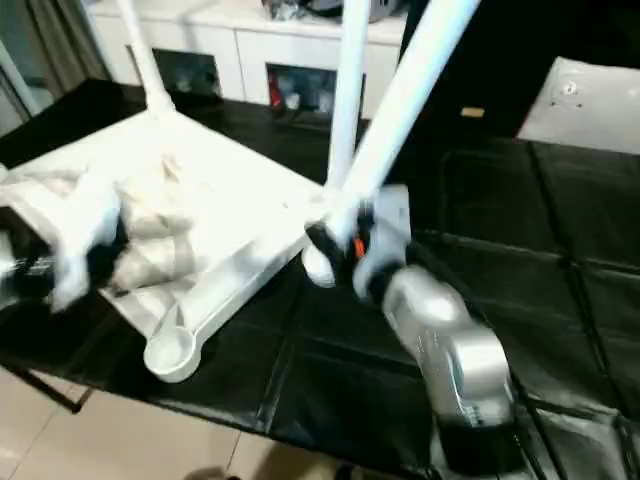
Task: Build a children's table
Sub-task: Pick table leg, then move table base
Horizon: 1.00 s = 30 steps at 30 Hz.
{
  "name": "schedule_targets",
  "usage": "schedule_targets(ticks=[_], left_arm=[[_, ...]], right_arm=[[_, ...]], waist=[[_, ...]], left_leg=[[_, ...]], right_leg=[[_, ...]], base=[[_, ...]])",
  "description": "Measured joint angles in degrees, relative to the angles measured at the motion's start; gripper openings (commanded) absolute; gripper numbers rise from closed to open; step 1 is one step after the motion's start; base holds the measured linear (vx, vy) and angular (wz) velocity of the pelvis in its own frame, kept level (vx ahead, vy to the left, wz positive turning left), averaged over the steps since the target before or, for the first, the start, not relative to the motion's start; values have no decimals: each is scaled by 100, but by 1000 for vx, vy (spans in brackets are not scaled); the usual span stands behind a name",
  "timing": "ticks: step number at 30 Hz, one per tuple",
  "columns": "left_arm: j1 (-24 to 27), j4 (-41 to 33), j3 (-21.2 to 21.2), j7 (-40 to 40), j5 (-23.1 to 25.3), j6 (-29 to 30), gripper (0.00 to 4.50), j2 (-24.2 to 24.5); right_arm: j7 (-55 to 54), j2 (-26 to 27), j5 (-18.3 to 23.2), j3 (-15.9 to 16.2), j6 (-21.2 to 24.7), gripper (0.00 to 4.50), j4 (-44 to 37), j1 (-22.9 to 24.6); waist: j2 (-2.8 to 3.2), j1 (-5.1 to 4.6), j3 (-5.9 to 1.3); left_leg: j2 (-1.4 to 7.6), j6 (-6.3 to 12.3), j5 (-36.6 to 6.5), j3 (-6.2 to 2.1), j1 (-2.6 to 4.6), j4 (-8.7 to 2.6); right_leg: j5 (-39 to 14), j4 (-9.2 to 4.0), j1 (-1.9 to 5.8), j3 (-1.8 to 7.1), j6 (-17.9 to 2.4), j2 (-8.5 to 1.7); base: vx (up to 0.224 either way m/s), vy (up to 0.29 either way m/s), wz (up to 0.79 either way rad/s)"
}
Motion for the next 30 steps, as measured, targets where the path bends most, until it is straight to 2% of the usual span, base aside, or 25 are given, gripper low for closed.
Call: schedule_targets(ticks=[3,6,8,9,12,13,16,20,23,26,30], left_arm=[[-145,495,-210,-191,375,-542,226,79],[-358,1022,-429,-369,688,-1043,213,112],[-468,1431,-575,-454,948,-1429,175,133],[-515,1625,-631,-500,1083,-1612,175,135],[-644,2051,-838,-587,1396,-2099,156,94],[-731,2140,-902,-632,1483,-2255,131,80],[-938,2466,-1075,-643,1749,-2660,119,31],[-1163,2966,-1197,-665,2021,-3116,81,-37],[-1252,3177,-1230,-782,2144,-3272,55,-55],[-1273,3221,-1209,-824,2142,-3150,32,-145],[-1250,3380,-1163,-733,1941,-2744,2,-712]], right_arm=[[28,-7,-13,93,-1,193,-178,67],[37,-61,-11,105,-2,193,-368,195],[35,-124,-11,102,-1,193,-459,320],[35,-146,-11,98,-1,193,-502,389],[42,-164,-13,101,5,193,-515,428],[42,-173,-13,100,8,193,-518,431],[50,-177,-13,106,18,193,-560,428],[55,-200,-11,106,29,193,-567,429],[70,-236,-8,106,38,193,-568,429],[82,-245,-6,106,39,193,-568,428],[81,-219,-5,107,43,193,-567,410]], waist=[[4,-88,3],[10,-183,6],[6,-257,8],[-2,-281,11],[-9,-330,14],[-11,-334,13],[-11,-331,12],[-6,-330,13],[-7,-354,13],[-6,-361,14],[-11,-329,18]], left_leg=[[0,0,2,-12,3,0],[4,2,1,-45,46,-11],[-3,7,-3,-64,80,-20],[-4,10,-5,-66,78,-27],[-11,21,-12,-69,66,-38],[-12,22,-13,-69,58,-47],[-18,20,-11,-65,73,-84],[-15,19,-10,-62,79,-110],[-13,18,-12,-55,79,-117],[-14,18,-13,-45,82,-118],[-15,19,-12,-28,85,-116]], right_leg=[[0,-18,36,-5,1,0],[6,-80,94,-30,11,2],[5,-105,123,-33,23,1],[5,-115,125,-33,27,0],[5,-121,125,-29,29,-2],[5,-121,127,-28,29,-2],[5,-116,125,-25,28,-2],[1,-108,114,-25,21,2],[-3,-108,110,-20,19,2],[-5,-108,109,-13,18,1],[-5,-107,108,-4,18,-3]], base=[[0,0,0],[0,0,0],[0,0,0],[0,0,0],[0,0,0],[0,0,0],[0,0,0],[0,0,0],[0,0,0],[0,0,0],[0,0,0]])
